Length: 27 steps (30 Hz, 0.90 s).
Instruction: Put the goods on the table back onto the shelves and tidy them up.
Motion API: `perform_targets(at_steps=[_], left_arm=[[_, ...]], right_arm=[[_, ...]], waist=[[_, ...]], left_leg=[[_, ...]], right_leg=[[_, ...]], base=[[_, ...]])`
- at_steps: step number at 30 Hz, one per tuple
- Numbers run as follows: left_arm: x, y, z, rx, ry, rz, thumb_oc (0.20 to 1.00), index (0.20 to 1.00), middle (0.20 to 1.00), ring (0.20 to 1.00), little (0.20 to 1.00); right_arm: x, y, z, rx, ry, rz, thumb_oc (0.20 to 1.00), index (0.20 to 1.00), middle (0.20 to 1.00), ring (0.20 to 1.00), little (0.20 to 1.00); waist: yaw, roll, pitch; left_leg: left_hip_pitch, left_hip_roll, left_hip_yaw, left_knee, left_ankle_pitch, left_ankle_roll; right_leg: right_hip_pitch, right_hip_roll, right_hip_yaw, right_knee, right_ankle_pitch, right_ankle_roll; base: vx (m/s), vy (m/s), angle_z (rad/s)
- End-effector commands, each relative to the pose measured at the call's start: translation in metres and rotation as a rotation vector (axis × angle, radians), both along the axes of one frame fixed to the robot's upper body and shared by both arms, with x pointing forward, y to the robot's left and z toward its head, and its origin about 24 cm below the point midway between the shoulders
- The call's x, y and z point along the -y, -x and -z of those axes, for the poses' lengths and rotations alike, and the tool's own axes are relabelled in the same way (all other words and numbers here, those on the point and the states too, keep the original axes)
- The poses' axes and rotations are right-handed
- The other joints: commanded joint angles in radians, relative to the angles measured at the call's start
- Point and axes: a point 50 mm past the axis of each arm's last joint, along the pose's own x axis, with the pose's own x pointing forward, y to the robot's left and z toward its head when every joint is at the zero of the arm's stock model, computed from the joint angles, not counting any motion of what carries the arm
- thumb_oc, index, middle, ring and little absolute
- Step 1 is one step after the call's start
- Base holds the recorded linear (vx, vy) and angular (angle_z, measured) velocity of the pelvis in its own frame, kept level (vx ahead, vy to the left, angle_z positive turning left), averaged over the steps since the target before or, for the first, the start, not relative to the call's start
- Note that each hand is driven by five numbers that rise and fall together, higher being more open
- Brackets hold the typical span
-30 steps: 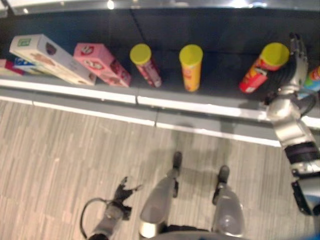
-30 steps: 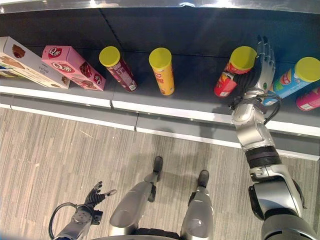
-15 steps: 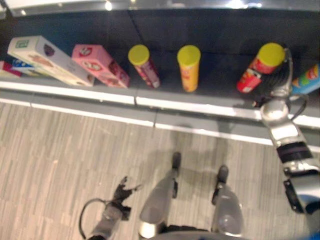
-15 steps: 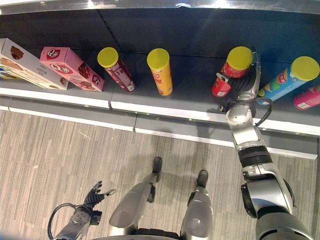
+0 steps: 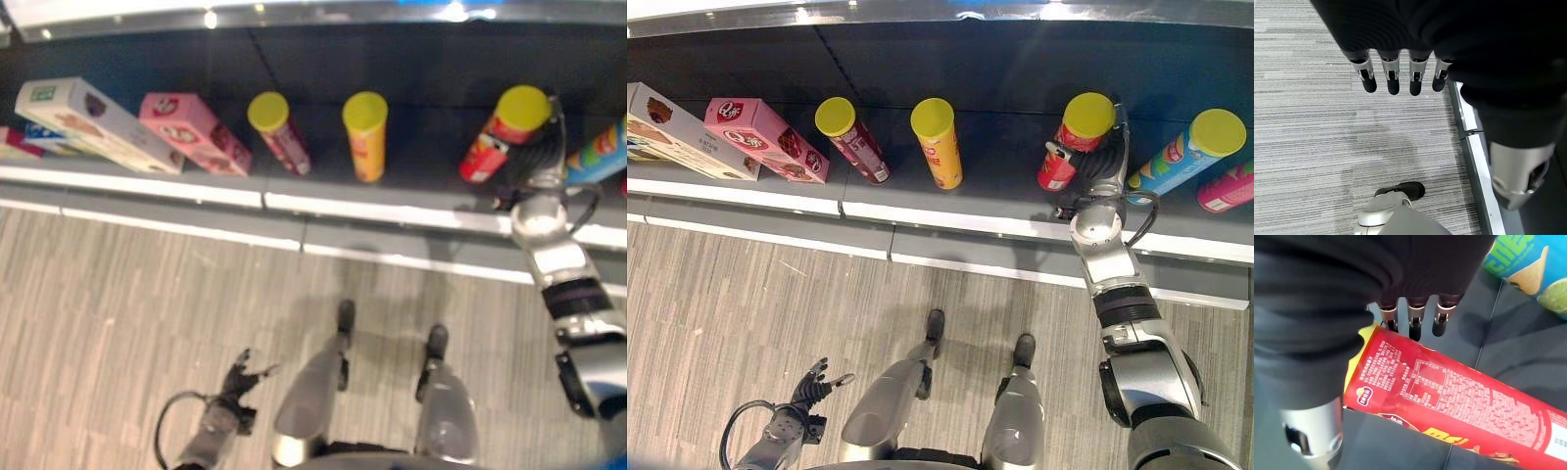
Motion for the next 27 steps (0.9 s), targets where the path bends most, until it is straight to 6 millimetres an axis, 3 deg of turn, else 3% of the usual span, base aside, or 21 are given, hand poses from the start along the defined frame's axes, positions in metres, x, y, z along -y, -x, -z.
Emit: perform_targets(at_steps=[1, 7, 16, 17, 19, 22, 23, 25, 27], left_arm=[[-0.012, 0.005, -0.003, -0.003, -0.029, 0.005, 1.000, 1.000, 1.000, 1.000, 1.000], [-0.013, 0.002, -0.011, 0.042, -0.016, 0.014, 1.000, 1.000, 1.000, 1.000, 1.000], [-0.002, -0.007, -0.021, 0.112, -0.012, 0.057, 1.000, 1.000, 1.000, 1.000, 1.000], [-0.007, -0.013, -0.015, 0.081, -0.056, 0.037, 1.000, 1.000, 1.000, 1.000, 1.000], [-0.008, -0.015, -0.012, 0.058, -0.057, 0.021, 1.000, 1.000, 1.000, 1.000, 1.000], [-0.008, -0.015, -0.003, -0.001, -0.056, -0.044, 1.000, 1.000, 1.000, 1.000, 1.000], [-0.011, -0.014, 0.000, -0.021, -0.066, -0.080, 1.000, 1.000, 1.000, 1.000, 1.000], [-0.015, -0.010, 0.002, -0.042, -0.080, -0.102, 1.000, 1.000, 1.000, 1.000, 1.000], [-0.024, -0.002, 0.006, -0.081, -0.087, -0.147, 1.000, 1.000, 1.000, 1.000, 1.000]], right_arm=[[-0.005, -0.001, 0.010, -0.022, 0.017, -0.028, 1.000, 1.000, 1.000, 1.000, 1.000], [-0.001, -0.002, 0.013, -0.033, -0.015, 0.003, 1.000, 1.000, 1.000, 1.000, 1.000], [0.011, 0.020, -0.020, 0.165, 0.244, 0.200, 1.000, 1.000, 1.000, 1.000, 1.000], [-0.001, 0.023, -0.021, 0.210, 0.248, 0.175, 1.000, 1.000, 1.000, 1.000, 1.000], [-0.005, 0.023, -0.027, 0.228, 0.233, 0.154, 1.000, 1.000, 1.000, 1.000, 1.000], [-0.006, 0.049, -0.029, 0.293, 0.324, 0.145, 1.000, 1.000, 1.000, 1.000, 1.000], [-0.002, 0.070, -0.022, 0.316, 0.323, 0.132, 1.000, 1.000, 1.000, 1.000, 1.000], [-0.001, 0.082, -0.011, 0.292, 0.281, 0.094, 1.000, 1.000, 1.000, 1.000, 1.000], [0.003, 0.102, 0.017, 0.182, 0.122, -0.077, 1.000, 1.000, 1.000, 1.000, 1.000]], waist=[[0.029, -0.051, -0.046], [0.031, -0.049, -0.044], [0.028, -0.039, -0.048], [0.016, -0.050, -0.051], [0.011, -0.055, -0.054], [-0.021, -0.092, -0.092], [-0.052, -0.123, -0.130], [-0.068, -0.144, -0.156], [-0.119, -0.183, -0.198]], left_leg=[[0.047, 0.015, 0.015, 0.117, -0.251, -0.031], [0.043, 0.013, 0.017, 0.122, -0.253, -0.030], [0.045, 0.011, 0.013, 0.125, -0.259, -0.025], [0.045, 0.014, 0.014, 0.127, -0.260, -0.026], [0.046, 0.015, 0.017, 0.127, -0.261, -0.026], [0.073, 0.024, 0.028, 0.105, -0.261, -0.023], [0.106, 0.026, 0.044, 0.072, -0.261, -0.014], [0.141, 0.024, 0.061, 0.041, -0.260, -0.004], [0.215, 0.011, 0.115, -0.012, -0.261, 0.020]], right_leg=[[-0.058, -0.025, -0.023, -0.101, 0.091, 0.015], [-0.059, -0.025, -0.020, -0.101, 0.093, 0.015], [-0.052, -0.027, -0.026, -0.103, 0.089, 0.020], [-0.053, -0.025, -0.022, -0.102, 0.088, 0.020], [-0.054, -0.024, -0.019, -0.104, 0.088, 0.020], [-0.036, -0.018, -0.014, -0.130, 0.099, 0.022], [-0.024, -0.012, -0.003, -0.152, 0.116, 0.031], [-0.017, -0.008, 0.010, -0.166, 0.130, 0.038], [-0.020, 0.003, 0.055, -0.167, 0.156, 0.062]], base=[[0.00, 0.000, 0.00], [-0.01, 0.004, -0.01], [0.00, 0.004, 0.00], [-0.01, 0.042, 0.00], [-0.01, 0.039, -0.02], [0.04, 0.069, 0.00], [0.07, 0.136, -0.02], [0.04, 0.155, -0.37], [-0.01, 0.258, -0.73]])
